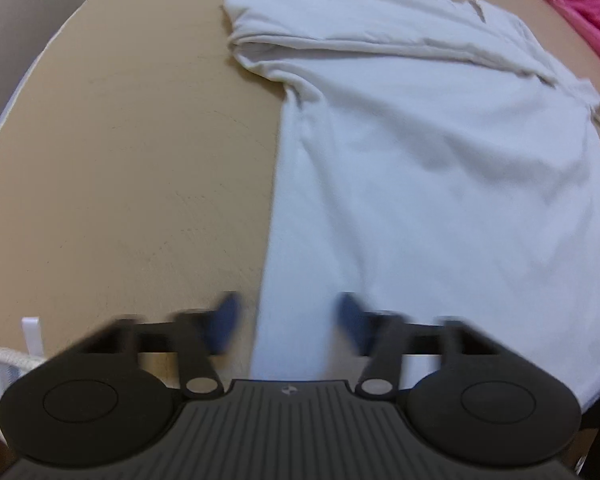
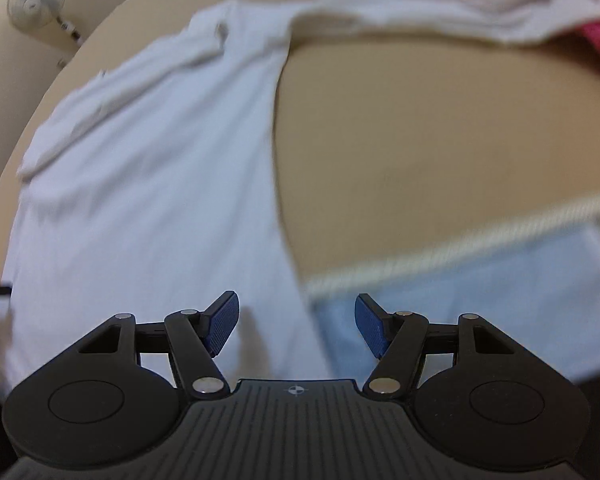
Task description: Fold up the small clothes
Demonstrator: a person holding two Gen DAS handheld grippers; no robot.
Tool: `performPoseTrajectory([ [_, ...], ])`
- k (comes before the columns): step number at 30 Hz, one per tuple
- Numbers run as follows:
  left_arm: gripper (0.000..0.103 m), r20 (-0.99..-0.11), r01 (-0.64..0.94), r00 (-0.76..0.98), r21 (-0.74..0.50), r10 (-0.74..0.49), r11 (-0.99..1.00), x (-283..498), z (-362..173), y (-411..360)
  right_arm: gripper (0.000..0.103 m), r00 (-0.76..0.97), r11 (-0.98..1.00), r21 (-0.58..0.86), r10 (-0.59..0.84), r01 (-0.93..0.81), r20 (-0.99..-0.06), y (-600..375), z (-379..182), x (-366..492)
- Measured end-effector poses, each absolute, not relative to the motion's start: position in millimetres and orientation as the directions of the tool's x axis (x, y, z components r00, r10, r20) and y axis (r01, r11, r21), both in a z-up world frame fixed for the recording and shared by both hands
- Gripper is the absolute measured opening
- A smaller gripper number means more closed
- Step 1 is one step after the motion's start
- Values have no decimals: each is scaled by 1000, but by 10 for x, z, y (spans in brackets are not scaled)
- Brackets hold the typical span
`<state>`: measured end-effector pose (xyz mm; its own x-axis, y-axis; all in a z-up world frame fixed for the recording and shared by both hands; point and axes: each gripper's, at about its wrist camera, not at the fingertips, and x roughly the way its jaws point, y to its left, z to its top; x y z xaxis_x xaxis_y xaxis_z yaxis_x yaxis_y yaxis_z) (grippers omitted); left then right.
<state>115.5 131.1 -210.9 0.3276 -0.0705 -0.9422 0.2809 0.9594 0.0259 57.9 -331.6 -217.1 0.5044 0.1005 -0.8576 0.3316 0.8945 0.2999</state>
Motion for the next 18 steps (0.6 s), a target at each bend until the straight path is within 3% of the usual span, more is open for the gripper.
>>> performPoseTrajectory([
  [1,16,-944,280,325,42,-54,959,1191,-2069,1281,58,511,905,303,117,298,-852,-3242,-2167,546],
  [2,6,-942,277,335,74,-25,958,1149,-2005,1246,43,509,911,309,136,272,-850,-3195,-2161,536],
  [3,5,-937,279,350,92,-12,956,1106,-1980,1168,36,507,919,300,137,255,-851,-3156,-2146,526],
  [4,2,-932,278,364,103,-5,955,1028,-1951,1132,17,512,926,299,146,230,-846,-3133,-2125,517],
  [5,0,-928,273,373,105,-5,956,983,-1890,1132,8,522,926,308,156,219,-839,-3150,-2101,511],
  [10,0,-936,185,350,111,40,977,922,-1915,1315,8,584,891,385,183,242,-791,-3319,-1877,325],
  [16,0,-964,126,241,144,110,981,764,-2295,1531,9,508,899,332,152,285,-848,-3315,-2127,329],
  [17,3,-964,110,251,124,93,986,743,-2276,1542,9,512,888,344,151,306,-846,-3326,-2144,324],
  [18,12,-961,102,269,100,69,990,723,-2233,1544,10,517,882,350,149,316,-843,-3333,-2141,323],
])
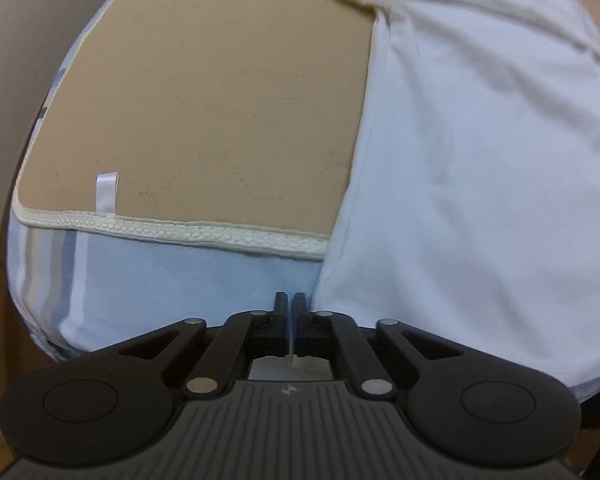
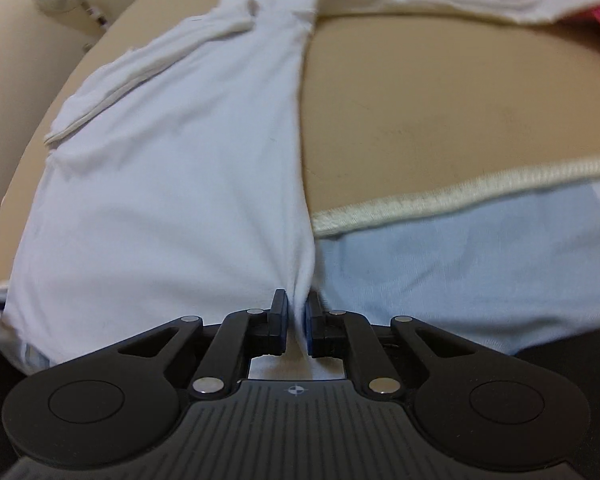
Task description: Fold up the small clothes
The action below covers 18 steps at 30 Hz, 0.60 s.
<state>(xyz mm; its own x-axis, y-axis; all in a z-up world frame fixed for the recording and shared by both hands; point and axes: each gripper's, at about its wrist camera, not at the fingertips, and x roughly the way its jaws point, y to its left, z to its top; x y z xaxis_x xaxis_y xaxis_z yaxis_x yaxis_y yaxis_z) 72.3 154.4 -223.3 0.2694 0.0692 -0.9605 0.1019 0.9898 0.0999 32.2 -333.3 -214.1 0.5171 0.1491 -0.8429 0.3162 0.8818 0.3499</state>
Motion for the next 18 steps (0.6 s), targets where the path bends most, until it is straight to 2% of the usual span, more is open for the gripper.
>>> performPoseTrajectory([
  [1,21,-955,101,292,81,48,992,707,-2182,1533,15,527,876,358,148,324,-837,-3339,-2136,301],
  [3,69,-938,110,346,65,23,992,690,-2081,1487,27,537,871,366,147,328,-831,-3355,-2137,246],
  [5,83,-915,125,403,60,4,990,692,-2003,1415,44,547,855,388,153,345,-823,-3390,-2154,192],
  [9,84,-917,166,398,48,-22,985,871,-2052,1197,51,568,821,416,142,390,-811,-3472,-2174,110],
  [13,84,-944,209,330,90,17,974,1004,-2355,948,52,562,797,440,157,414,-812,-3501,-2233,121],
  [16,88,-935,198,352,125,49,972,987,-2400,845,55,549,815,421,155,399,-821,-3469,-2222,147],
  [17,84,-938,191,343,115,44,975,993,-2391,844,56,538,830,404,155,383,-828,-3428,-2214,165],
  [18,72,-943,193,332,92,23,977,999,-2373,854,56,526,844,389,156,369,-836,-3401,-2212,183],
])
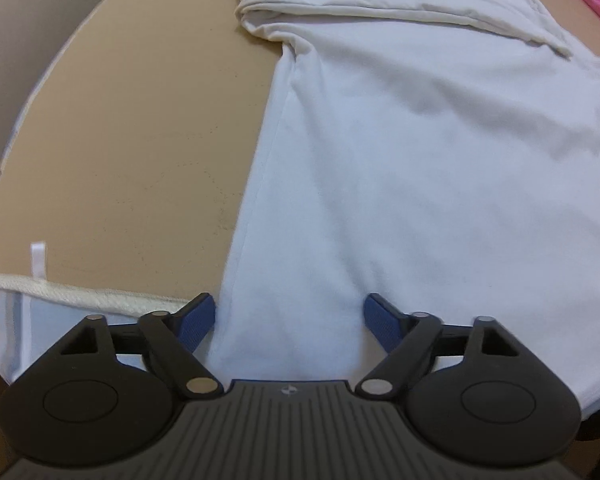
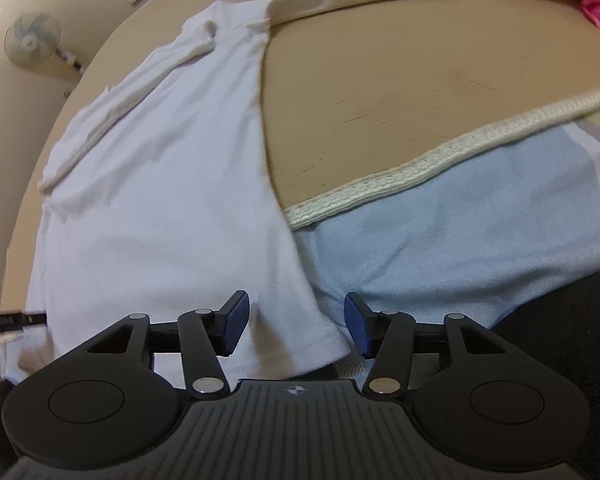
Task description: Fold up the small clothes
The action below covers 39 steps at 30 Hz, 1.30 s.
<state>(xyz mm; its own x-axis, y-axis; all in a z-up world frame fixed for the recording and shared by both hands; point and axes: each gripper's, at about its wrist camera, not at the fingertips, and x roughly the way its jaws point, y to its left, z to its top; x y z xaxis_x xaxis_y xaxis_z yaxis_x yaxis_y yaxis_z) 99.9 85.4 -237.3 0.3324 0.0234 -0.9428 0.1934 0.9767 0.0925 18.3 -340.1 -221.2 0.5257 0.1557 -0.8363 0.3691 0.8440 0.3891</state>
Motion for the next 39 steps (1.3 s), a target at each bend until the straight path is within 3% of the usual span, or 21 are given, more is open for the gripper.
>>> performPoseTrajectory([
  [1,63,-945,201,326,77,7,976,1000,-2335,857,57,510,863,369,159,344,-846,-3346,-2205,207],
  [3,12,-943,213,331,97,22,972,989,-2257,821,49,487,896,334,161,293,-858,-3240,-2191,251],
  [4,7,-942,223,335,121,41,967,990,-2225,790,23,478,913,307,150,269,-866,-3183,-2182,268],
  [5,7,-939,232,341,140,54,962,992,-2200,764,10,475,924,302,162,235,-865,-3130,-2168,292],
  [12,7,-936,221,351,114,30,969,882,-2035,950,9,508,938,291,160,189,-846,-3084,-1889,216],
  [17,5,-955,199,279,159,100,967,760,-2297,1062,9,468,903,333,178,272,-866,-3259,-2082,187],
  [20,10,-952,170,297,131,76,977,679,-2240,1127,16,436,897,317,162,309,-885,-3243,-2134,182],
  [21,22,-952,167,302,111,56,980,662,-2194,1144,20,435,896,311,154,318,-887,-3239,-2127,168],
  [22,33,-952,167,304,90,35,982,648,-2149,1160,36,434,895,302,141,327,-890,-3237,-2104,135],
  [23,56,-949,164,315,71,16,984,626,-2088,1175,51,442,893,300,132,336,-887,-3247,-2070,97],
  [24,71,-941,159,339,58,0,986,596,-2014,1186,55,460,888,309,128,342,-878,-3233,-2028,62],
  [26,84,-918,150,396,48,-16,988,535,-1853,1187,58,509,871,340,125,355,-852,-3263,-1905,-24],
  [34,85,-874,110,484,18,-37,994,532,-1411,963,67,730,819,383,-62,427,-681,-3657,-1265,-281],
  [39,85,-866,135,496,2,-66,991,670,-1251,724,67,783,741,430,-205,516,-587,-4179,-1161,-296],
])
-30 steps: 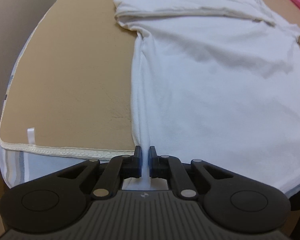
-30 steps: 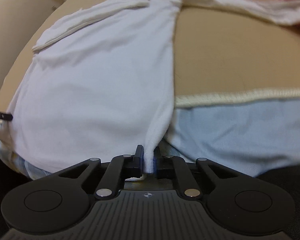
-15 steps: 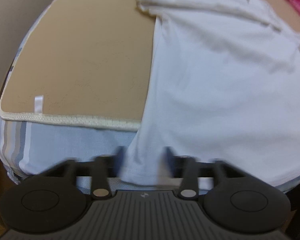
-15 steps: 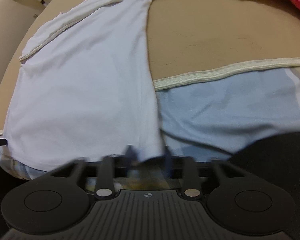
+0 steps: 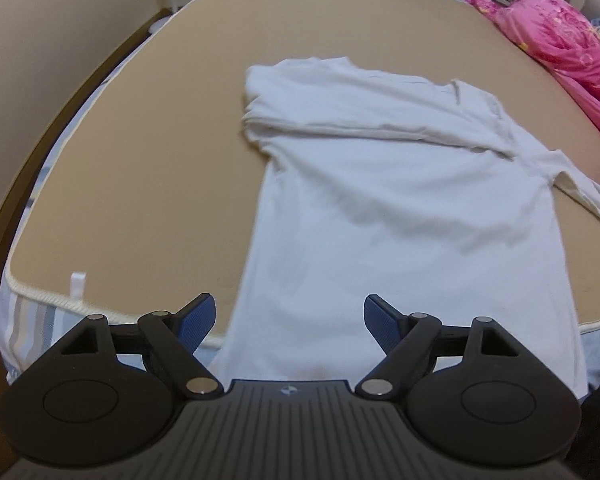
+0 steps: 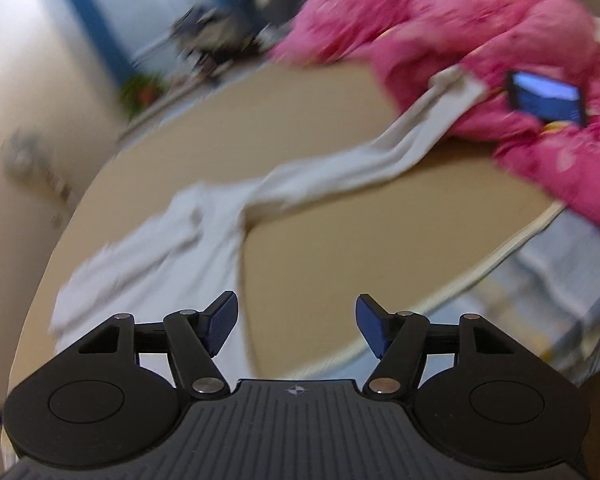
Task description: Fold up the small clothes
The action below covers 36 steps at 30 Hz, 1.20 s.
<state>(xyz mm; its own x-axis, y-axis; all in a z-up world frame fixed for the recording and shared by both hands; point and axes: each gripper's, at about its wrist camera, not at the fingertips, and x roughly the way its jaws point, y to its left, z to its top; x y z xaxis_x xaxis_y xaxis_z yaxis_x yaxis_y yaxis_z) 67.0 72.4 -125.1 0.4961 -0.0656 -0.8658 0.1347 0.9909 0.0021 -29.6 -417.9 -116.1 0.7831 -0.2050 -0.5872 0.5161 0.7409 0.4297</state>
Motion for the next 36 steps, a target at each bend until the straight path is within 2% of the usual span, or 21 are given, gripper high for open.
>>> performPoseTrajectory([
  [6,85,-864,183,499,34,-64,982,783,-1176,379,67,771,593,507,-365,625,-522,-5074,-1346,-124],
  [11,85,-873,190,484,36,-62,981,945,-1150,146,67,703,455,536,-449,711,-552,-5937,-1658,264],
  [21,85,-894,210,448,80,-23,974,1251,-1181,-210,66,669,229,638,-395,735,-629,-6681,-2239,1020],
  [22,85,-895,210,445,81,-22,974,1284,-1188,-229,54,677,220,650,-382,728,-629,-6679,-2263,1055],
  [23,85,-895,211,445,83,-20,974,1310,-1191,-247,15,688,219,660,-362,718,-629,-6672,-2279,1106],
  [24,85,-894,211,447,84,-20,974,1332,-1192,-263,3,688,221,659,-362,719,-629,-6635,-2248,1128],
  [30,85,-889,219,454,56,-51,974,1417,-1192,-268,3,761,329,703,-444,630,-474,-6264,-1695,1017],
  [32,85,-888,205,456,35,-64,978,1457,-1189,-213,3,745,334,685,-466,648,-477,-6277,-1608,1030],
  [36,85,-880,149,468,-12,-81,989,1609,-1136,14,3,662,326,584,-485,744,-572,-6332,-1570,1209],
])
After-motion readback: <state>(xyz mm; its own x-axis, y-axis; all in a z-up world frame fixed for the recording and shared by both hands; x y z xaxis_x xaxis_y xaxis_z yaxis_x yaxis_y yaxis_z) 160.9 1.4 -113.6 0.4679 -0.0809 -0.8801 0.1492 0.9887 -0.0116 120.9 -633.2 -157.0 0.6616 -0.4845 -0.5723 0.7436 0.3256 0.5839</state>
